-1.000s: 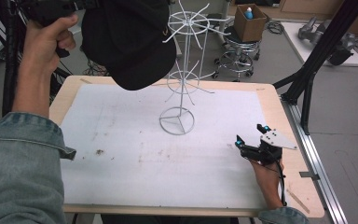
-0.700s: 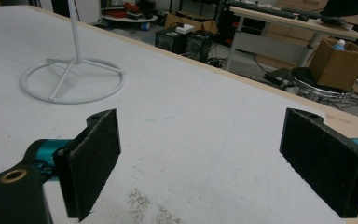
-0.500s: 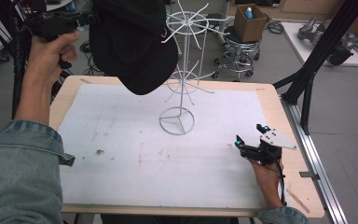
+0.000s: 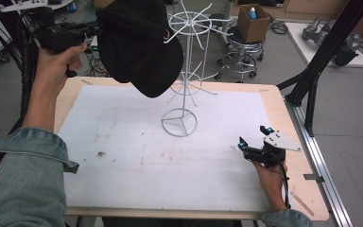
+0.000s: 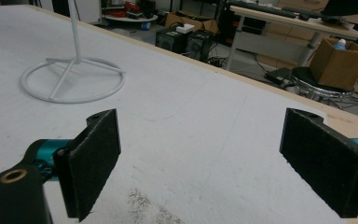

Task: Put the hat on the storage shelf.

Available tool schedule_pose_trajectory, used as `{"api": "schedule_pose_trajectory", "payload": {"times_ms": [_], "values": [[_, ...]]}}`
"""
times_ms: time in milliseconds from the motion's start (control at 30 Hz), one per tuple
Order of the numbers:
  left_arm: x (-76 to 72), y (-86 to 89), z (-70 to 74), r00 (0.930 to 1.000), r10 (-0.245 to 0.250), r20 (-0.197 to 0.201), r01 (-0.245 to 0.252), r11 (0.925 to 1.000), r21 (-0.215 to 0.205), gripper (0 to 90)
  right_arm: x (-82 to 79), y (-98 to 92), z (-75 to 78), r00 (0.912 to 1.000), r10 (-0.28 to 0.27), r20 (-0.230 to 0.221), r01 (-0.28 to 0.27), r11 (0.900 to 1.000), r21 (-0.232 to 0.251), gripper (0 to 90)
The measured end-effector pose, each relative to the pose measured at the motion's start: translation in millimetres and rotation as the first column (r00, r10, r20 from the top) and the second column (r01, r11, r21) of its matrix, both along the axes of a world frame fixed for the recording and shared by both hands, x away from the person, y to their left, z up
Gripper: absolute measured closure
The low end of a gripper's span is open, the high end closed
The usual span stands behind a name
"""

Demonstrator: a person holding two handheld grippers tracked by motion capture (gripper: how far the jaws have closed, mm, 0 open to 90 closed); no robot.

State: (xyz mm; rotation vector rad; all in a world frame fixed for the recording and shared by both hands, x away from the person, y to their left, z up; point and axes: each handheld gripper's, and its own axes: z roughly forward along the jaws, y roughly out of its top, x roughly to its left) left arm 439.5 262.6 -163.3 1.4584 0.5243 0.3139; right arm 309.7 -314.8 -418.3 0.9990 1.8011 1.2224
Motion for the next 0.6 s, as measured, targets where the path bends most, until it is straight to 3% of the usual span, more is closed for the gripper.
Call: {"api": "schedule_pose_trajectory", "payload": {"times_ms": [300,500,600], "values": [[5.5,-4.9,-12.8,0.9992,0.033,-0.023,-0.032,0.9978,0.058,65.7,0.3,0.3,-0.2,1.0,0.0,0.0,0.0,1.0,0.002,11.6],[8.4,-9.2,-20.7,0.9972,0.073,-0.015,-0.071,0.9921,0.103,63.4,0.7,0.5,-0.5,1.0,0.002,-0.006,-0.002,1.0,0.0,11.6],[10.5,-11.4,-24.9,0.996,0.084,-0.03,-0.08,0.989,0.125,63.1,0.6,0.1,-0.2,1.0,0.003,-0.005,-0.003,1.0,0.002,11.6]]}}
